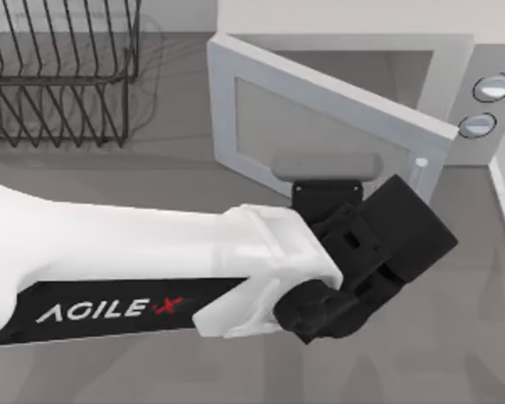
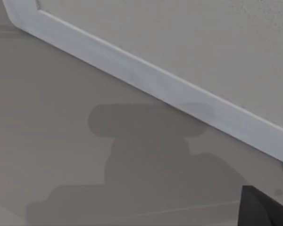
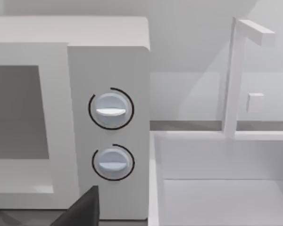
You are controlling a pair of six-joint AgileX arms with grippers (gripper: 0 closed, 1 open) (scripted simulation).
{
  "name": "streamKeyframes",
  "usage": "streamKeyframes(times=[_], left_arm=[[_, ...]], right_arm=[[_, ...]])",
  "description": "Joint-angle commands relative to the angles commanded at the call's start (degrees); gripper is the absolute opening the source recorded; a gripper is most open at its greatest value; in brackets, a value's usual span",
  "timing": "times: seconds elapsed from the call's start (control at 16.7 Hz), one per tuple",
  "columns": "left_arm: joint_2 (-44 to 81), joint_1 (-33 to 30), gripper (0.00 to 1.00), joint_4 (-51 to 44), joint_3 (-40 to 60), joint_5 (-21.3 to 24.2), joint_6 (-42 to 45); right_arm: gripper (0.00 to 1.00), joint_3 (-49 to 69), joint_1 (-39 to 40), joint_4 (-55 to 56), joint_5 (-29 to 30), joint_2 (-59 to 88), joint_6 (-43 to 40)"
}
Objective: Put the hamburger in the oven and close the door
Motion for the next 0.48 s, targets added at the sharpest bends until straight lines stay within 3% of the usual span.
streamKeyframes(times=[0.24, 0.48], left_arm=[[1.5, -0.4, 0.00, -0.9, 2.1, -0.1, -0.6], [8.2, -2.8, 0.00, -5.4, 12.0, -1.2, -3.0]], right_arm=[[1.00, 0.0, 0.0, 0.0, 0.0, 0.0, 0.0], [1.00, 0.0, 0.0, 0.0, 0.0, 0.0, 0.0]])
